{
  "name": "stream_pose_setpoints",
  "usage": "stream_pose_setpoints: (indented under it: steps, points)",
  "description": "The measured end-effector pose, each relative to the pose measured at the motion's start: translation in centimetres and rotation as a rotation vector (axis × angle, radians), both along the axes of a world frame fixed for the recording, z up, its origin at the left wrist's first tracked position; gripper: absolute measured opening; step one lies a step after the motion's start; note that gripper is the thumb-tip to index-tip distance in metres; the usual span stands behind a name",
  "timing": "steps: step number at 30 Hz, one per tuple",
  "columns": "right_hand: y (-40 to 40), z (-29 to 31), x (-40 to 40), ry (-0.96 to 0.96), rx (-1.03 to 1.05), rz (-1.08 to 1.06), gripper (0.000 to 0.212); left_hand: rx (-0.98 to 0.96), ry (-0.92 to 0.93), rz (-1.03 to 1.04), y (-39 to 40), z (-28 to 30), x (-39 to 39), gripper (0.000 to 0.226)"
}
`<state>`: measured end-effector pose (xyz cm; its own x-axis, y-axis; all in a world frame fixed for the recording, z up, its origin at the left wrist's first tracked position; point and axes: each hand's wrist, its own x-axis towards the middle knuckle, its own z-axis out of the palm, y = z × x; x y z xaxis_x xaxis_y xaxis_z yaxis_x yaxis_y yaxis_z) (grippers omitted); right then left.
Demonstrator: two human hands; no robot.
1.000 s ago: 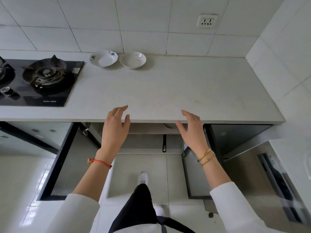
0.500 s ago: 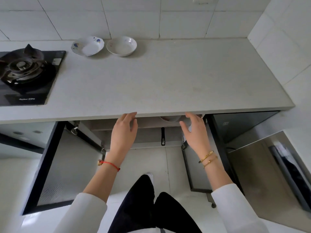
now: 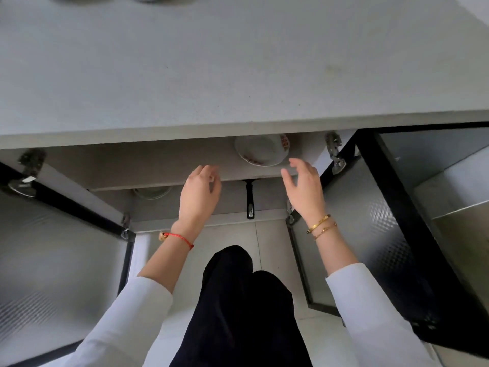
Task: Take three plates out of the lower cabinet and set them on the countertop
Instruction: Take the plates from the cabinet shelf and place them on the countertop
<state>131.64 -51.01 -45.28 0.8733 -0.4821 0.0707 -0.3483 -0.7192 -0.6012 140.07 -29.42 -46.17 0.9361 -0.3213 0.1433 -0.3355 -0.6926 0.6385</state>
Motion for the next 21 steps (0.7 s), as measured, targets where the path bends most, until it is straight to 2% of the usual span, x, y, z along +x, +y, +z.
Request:
stream_pose_setpoints:
  steps: [11,21]
  points:
    - [-3.2,-14.3,5.4,-0.145,-0.09,-0.034,0.041,-0.062,-0.192,-0.009,-3.1,-14.1,6.7,0.027]
    - [-4.4,-18.2,7.1,-0.242,-0.11,-0.051,0.041,-0.128,-0.284,0.005,-4.0,-18.1,9.1,0.028]
